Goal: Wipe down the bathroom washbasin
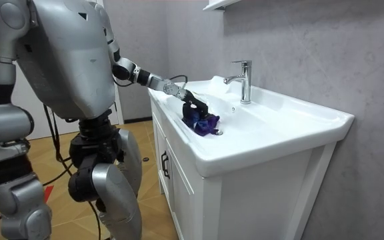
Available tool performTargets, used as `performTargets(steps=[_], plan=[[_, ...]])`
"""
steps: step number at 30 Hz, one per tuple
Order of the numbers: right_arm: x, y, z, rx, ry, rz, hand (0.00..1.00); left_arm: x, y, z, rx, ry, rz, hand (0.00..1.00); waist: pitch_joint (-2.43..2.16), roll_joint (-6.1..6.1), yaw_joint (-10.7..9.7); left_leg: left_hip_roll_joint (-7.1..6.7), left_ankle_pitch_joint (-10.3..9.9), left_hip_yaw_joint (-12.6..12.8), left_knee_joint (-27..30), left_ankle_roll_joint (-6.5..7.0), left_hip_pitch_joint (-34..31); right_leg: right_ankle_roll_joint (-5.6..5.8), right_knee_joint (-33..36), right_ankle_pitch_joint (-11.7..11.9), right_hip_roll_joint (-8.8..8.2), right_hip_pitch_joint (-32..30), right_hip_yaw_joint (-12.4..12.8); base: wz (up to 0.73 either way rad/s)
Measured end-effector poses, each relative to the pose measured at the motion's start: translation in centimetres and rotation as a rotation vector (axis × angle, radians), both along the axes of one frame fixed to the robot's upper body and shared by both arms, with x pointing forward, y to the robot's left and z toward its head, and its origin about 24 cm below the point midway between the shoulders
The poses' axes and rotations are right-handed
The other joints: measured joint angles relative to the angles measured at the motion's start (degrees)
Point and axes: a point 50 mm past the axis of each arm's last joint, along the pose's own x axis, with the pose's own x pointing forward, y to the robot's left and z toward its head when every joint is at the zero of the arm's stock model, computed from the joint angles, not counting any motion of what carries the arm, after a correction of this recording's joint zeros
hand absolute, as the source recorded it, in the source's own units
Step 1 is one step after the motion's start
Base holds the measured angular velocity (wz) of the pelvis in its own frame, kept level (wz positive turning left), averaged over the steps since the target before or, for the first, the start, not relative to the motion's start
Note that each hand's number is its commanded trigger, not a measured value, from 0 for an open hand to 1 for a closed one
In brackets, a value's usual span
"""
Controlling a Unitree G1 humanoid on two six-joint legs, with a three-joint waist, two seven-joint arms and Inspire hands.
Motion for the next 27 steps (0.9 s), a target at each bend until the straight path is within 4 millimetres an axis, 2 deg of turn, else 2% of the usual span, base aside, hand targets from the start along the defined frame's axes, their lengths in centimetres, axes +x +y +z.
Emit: performTargets(steps=[2,8,12,19,24,27], plan=[[0.1,0.2,-0.1,0.0,0.007,0.026,0.0,0.2,-0.8,0.0,-0.059,-0.017,0.006,1.0,-0.04,-0.36,-0.5,-0.02,0.0,0.1,-0.5,0.0,0.6,0.02,-0.1,0.0,0.05,0.4,0.0,0.0],[0.3,1.5,-0.5,0.031,0.006,0.04,0.0,1.7,-3.9,0.9,-0.184,-0.072,-0.057,1.0,0.12,-2.44,-1.0,0.22,0.0,0.6,-0.6,0.0,1.3,0.17,-1.5,0.1,0.38,1.7,0.0,0.01],[0.4,1.7,-0.7,0.036,0.013,0.041,0.0,2.2,-5.0,1.2,-0.235,-0.086,-0.087,1.0,0.14,-2.41,-2.4,0.19,0.0,0.7,-0.6,0.0,0.5,0.67,-2.5,0.6,0.34,1.7,-0.2,0.07],[0.1,1.8,-0.8,0.038,0.022,0.039,0.0,2.4,-5.6,1.3,-0.37,-0.107,-0.067,1.0,0.24,-2.07,-2.7,0.21,0.0,0.4,-0.7,0.01,0.4,0.76,-2.9,0.8,0.4,2.0,-0.3,0.01],[0.0,2.0,-1.0,0.042,0.054,0.06,0.0,3.1,-8.3,2.1,-0.414,-0.129,-0.155,1.0,0.39,-2.22,-3.6,0.19,0.0,-0.1,-0.8,0.01,0.5,0.78,-3.1,0.8,0.36,3.0,-0.7,0.09],[0.2,2.1,-1.0,0.043,0.056,0.072,0.0,3.3,-9.2,2.6,-0.414,-0.145,-0.196,1.0,0.48,-2.1,-3.6,0.24,0.0,-0.1,-0.8,0.01,0.4,0.78,-3.3,0.8,0.42,3.0,-0.7,0.0]])
